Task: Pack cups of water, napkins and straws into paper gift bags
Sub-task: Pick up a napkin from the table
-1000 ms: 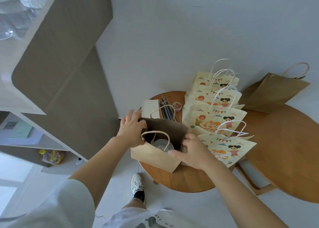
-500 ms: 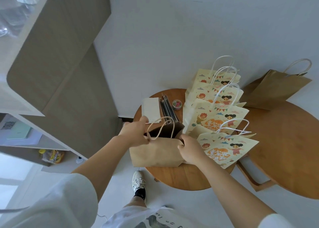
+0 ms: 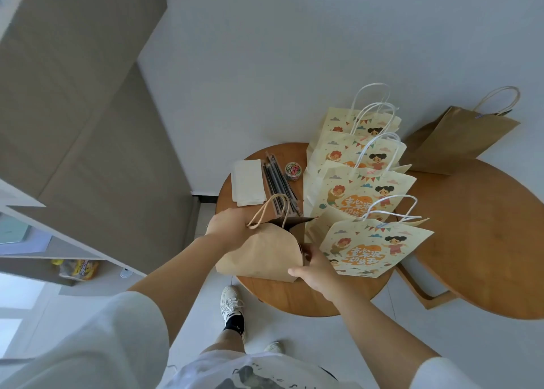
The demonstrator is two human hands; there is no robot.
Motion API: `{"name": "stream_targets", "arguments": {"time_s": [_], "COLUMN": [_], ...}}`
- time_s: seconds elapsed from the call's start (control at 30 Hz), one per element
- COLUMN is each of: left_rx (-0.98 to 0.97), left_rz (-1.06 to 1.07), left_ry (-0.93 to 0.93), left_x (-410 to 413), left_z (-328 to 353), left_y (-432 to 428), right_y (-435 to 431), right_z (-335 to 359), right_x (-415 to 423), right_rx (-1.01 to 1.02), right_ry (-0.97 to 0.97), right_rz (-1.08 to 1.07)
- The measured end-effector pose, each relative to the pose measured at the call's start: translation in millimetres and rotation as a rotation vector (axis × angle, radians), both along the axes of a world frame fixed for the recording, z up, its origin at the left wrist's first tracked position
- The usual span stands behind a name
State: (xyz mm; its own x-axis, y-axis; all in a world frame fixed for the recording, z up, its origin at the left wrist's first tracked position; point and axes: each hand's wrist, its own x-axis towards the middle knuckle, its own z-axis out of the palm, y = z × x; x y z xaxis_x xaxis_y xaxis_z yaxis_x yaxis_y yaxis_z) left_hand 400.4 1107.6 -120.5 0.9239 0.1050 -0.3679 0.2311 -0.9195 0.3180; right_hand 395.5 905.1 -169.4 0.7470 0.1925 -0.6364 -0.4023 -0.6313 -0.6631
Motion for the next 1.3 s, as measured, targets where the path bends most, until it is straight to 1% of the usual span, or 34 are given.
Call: {"name": "stream_targets", "arguments": {"time_s": [0.1, 0.23, 0.3, 0.33, 0.37, 0.4, 0.47, 0.5, 0.53, 0.57, 0.6, 0.7, 0.73, 0.77, 0.83, 0.87, 0.93, 1.03, 1.13, 1.2, 1.3], "left_rx": [-0.004, -0.013, -0.026, -0.038, -0.045, -0.047, -0.049, -0.05, -0.049, -0.047, -0.042, 0.024, 0.071, 0.126, 0.209, 0.225, 0.21, 0.1, -0.124, -0.248, -0.329], "left_rz": [0.006, -0.018, -0.037, -0.046, -0.06, -0.077, -0.098, -0.107, -0.118, -0.134, -0.153, -0.227, -0.251, -0.272, -0.297, -0.296, -0.285, -0.267, -0.176, -0.099, -0.05], "left_ry": [0.015, 0.028, 0.035, 0.044, 0.053, 0.063, 0.078, 0.081, 0.08, 0.078, 0.072, 0.059, 0.063, 0.077, 0.103, 0.105, 0.103, 0.13, 0.16, 0.162, 0.163], "left_x": [1, 4, 7, 9, 10, 11, 12, 12, 12, 12, 11, 8, 7, 7, 6, 7, 8, 9, 13, 18, 29], "left_z": [-1, 2, 3, 4, 4, 4, 4, 4, 4, 5, 5, 8, 9, 11, 15, 17, 20, 21, 23, 31, 44], "left_y": [1, 2, 3, 4, 5, 6, 8, 9, 10, 11, 11, 11, 12, 13, 16, 17, 17, 19, 28, 32, 33], "right_y": [1, 7, 9, 9, 9, 8, 6, 5, 5, 5, 4, 3, 3, 4, 3, 2, 2, 0, 0, 0, 8], "right_z": [-7, -3, 2, 5, 9, 11, 17, 20, 22, 25, 28, 39, 42, 47, 51, 51, 55, 56, 59, 64, 75], "right_x": [5, 7, 10, 12, 15, 17, 21, 21, 22, 23, 24, 36, 38, 38, 36, 34, 31, 33, 38, 46, 61], "right_rx": [-0.026, 0.065, 0.082, 0.076, 0.054, 0.002, -0.193, -0.269, -0.303, -0.316, -0.326, -0.433, -0.466, -0.465, -0.411, -0.378, -0.395, -0.365, -0.304, -0.227, -0.165], "right_ry": [0.034, 0.01, -0.01, -0.051, -0.115, -0.23, -0.565, -0.726, -0.855, -0.934, -0.953, -0.84, -0.859, -0.919, -0.963, -0.908, -0.808, -0.738, -0.65, -0.589, -0.543], "right_rz": [-0.002, -0.044, -0.049, -0.028, 0.004, 0.058, 0.222, 0.292, 0.34, 0.388, 0.46, 0.715, 0.766, 0.773, 0.716, 0.683, 0.624, 0.609, 0.645, 0.583, 0.511]}}
